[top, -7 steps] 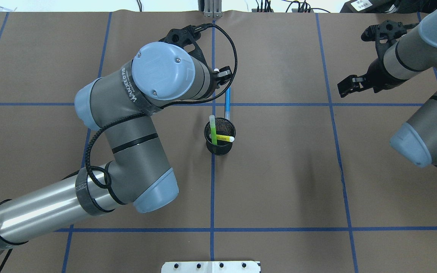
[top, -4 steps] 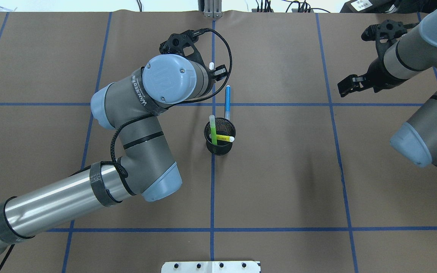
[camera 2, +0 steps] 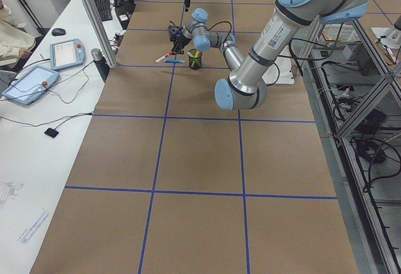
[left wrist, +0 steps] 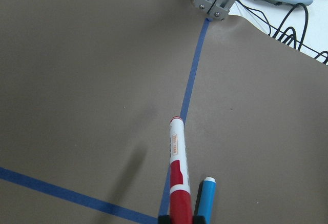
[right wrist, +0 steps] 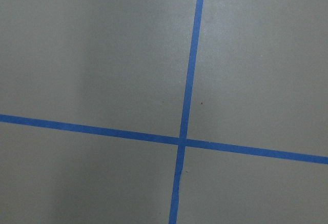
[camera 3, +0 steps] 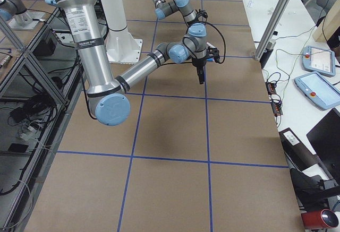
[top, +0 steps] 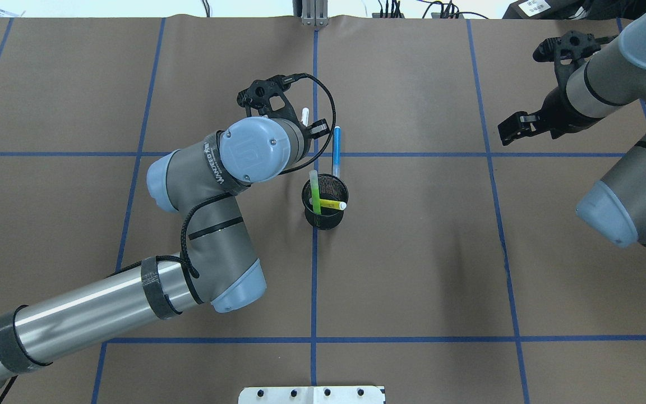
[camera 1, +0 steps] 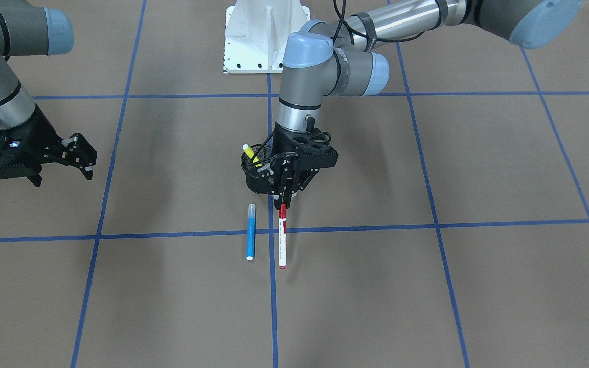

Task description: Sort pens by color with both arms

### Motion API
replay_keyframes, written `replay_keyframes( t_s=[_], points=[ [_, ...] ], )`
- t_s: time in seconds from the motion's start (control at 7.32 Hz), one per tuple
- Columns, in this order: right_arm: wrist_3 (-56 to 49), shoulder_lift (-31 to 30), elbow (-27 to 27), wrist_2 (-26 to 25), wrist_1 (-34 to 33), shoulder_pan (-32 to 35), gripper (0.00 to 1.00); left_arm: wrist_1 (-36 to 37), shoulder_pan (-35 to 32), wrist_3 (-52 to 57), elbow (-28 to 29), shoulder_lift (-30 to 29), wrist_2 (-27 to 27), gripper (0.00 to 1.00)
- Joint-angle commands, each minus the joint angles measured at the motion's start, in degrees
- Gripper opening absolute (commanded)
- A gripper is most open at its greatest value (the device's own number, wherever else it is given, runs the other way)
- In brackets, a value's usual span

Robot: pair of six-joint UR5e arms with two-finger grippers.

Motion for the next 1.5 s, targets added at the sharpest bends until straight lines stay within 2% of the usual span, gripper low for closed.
replay_keyframes(
  t_s=[0.0, 0.41, 0.55, 0.68, 0.82, 1.09, 1.23, 1.37],
  points=[
    [0.0, 0.1, 0.0, 0.3, 0.0, 0.0, 1.0, -0.2, 2.8, -0.3, 1.3, -0.5, 3.1, 0.0],
    [0.0, 0.1, -0.1, 0.6, 0.0, 0.2, 1.0, -0.3, 4.0, 0.1, 1.8, -0.6, 5.9, 0.03],
    [0.0, 0.1, -0.1, 0.9, 0.0, 0.6, 1.0, -0.3, 4.0, 0.3, 1.7, -0.6, 5.9, 0.42],
    [0.0, 0.1, -0.2, 0.9, 0.0, 0.7, 1.0, -0.3, 4.0, 0.8, 1.6, -0.7, 5.9, 0.68],
    [0.0, 0.2, -0.2, 0.9, 0.0, 0.8, 1.0, -0.3, 3.9, 3.4, 1.0, -0.7, 5.8, 0.77],
    [0.0, 0.4, -0.2, 1.0, 0.0, 0.8, 1.0, 0.0, 3.3, 6.5, -1.0, -0.8, 5.3, 0.78],
    [0.0, 0.8, -0.4, 1.3, 0.0, 0.8, 1.0, 0.9, 1.9, 7.7, -2.8, -0.9, 3.3, 0.78],
    [0.0, 1.0, -0.4, 1.6, 0.0, 0.8, 1.0, 3.7, -0.3, 8.6, -4.6, -0.9, -1.2, 0.78]
  ],
)
